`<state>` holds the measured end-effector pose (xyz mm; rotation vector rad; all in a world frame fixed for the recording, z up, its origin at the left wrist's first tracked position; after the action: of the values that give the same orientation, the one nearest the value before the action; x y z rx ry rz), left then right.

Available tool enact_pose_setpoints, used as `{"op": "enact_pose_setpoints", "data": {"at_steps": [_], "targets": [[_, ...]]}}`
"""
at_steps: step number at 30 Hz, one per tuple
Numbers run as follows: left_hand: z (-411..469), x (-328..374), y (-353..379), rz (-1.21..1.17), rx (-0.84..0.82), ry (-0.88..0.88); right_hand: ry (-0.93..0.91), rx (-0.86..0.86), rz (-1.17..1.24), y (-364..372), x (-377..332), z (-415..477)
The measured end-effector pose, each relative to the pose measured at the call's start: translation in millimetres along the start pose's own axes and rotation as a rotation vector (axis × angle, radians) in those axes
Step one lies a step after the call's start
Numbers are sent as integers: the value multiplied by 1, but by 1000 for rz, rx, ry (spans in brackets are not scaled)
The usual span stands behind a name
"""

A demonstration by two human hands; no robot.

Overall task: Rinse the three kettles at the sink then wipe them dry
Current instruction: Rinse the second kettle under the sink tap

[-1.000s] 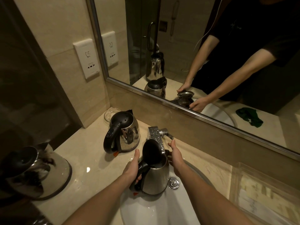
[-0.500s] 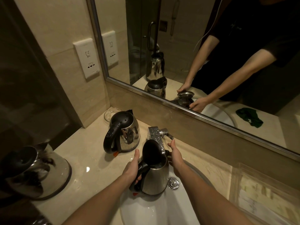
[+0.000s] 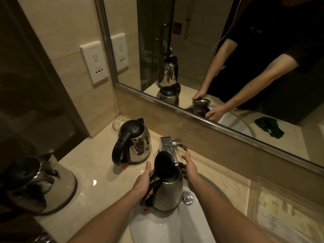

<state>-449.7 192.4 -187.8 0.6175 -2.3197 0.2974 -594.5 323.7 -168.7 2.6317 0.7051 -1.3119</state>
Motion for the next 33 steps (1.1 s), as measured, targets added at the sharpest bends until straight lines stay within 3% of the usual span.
{"op": "enact_pose_setpoints", "data": {"at_steps": [33], "targets": [[-7, 2, 0, 8, -2, 22, -21, 6, -26, 0, -1, -2]]}}
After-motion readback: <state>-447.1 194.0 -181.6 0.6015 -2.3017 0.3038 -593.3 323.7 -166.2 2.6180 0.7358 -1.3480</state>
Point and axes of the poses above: each hand's wrist, its own z-axis towards the middle knuckle, its own y-axis out of the palm, x = y × z, the point moved 5 cm from there along z, towards the middle knuckle, and after that the axes turned 7 degrees about -z, right-handed, at the moved point
